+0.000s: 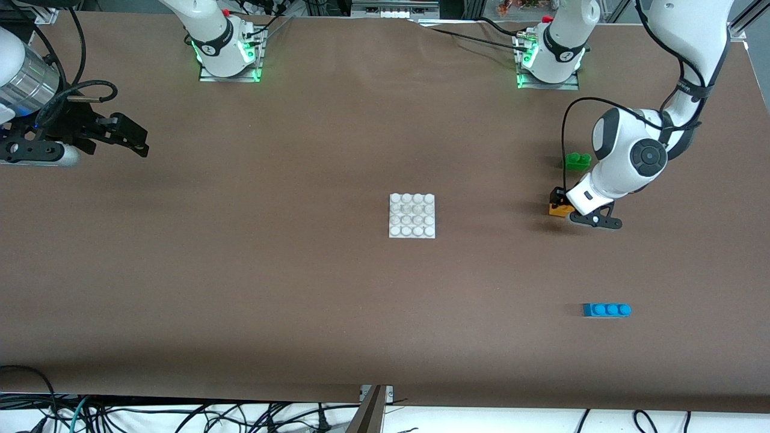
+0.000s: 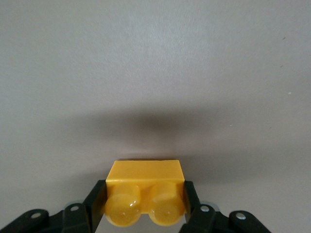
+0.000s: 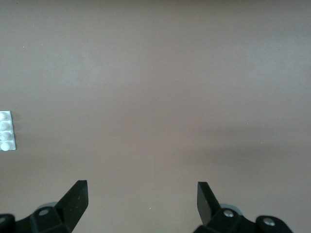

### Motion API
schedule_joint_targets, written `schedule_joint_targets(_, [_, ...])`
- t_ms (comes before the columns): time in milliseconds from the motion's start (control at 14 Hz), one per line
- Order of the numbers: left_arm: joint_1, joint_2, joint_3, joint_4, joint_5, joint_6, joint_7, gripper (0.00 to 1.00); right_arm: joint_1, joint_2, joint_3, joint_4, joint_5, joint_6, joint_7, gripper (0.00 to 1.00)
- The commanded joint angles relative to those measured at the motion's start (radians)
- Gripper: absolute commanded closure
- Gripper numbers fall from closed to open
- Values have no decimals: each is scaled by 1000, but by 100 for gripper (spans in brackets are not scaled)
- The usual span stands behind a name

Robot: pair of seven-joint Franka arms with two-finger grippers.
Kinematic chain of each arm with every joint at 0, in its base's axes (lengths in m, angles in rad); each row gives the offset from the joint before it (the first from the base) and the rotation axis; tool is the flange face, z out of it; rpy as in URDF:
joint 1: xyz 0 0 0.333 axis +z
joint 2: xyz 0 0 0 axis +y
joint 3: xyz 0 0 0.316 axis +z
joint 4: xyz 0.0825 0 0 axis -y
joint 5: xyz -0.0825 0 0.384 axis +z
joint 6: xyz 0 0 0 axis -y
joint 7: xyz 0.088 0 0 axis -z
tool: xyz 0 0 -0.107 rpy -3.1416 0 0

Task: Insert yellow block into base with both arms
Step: 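Lower the left gripper onto the yellow block and grasp it, then carry the yellow block with the left gripper over the white plate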

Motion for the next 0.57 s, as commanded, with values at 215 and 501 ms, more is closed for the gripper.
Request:
schedule_joint_targets(215, [3,-63,-132,232,4,-327,-17,73,-5,4,11,17,-1,-5,9,1])
schedule_joint_targets(501, [-46,3,-270,381,6,-362,-97,73,-5,4,9,16,-1,-3,9,1])
